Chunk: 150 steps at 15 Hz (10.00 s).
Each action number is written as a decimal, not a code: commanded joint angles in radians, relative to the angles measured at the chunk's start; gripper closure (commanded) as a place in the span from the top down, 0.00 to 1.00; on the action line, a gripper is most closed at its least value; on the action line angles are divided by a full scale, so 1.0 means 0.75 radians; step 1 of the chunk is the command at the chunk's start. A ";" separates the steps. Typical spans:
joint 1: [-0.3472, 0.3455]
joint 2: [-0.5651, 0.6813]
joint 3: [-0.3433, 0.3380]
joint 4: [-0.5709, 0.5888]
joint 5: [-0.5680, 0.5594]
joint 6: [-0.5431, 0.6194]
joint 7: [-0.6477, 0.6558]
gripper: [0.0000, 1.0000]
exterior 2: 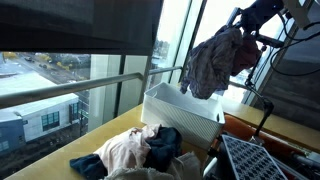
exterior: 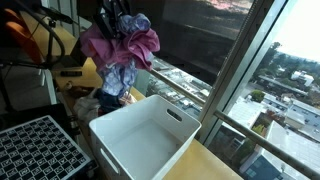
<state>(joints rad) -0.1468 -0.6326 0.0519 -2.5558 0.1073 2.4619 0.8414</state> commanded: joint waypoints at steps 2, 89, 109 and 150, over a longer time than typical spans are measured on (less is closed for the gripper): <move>-0.079 0.150 0.045 -0.058 -0.030 0.174 0.016 0.07; 0.553 1.370 -0.080 0.543 -0.553 0.142 0.705 0.00; 0.605 1.692 -0.081 1.111 -0.448 0.012 0.475 0.00; 0.905 1.579 0.105 0.967 -0.328 -0.073 0.697 0.70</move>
<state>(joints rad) 0.5232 0.5805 0.1182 -1.8173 -0.1658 2.4460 1.3567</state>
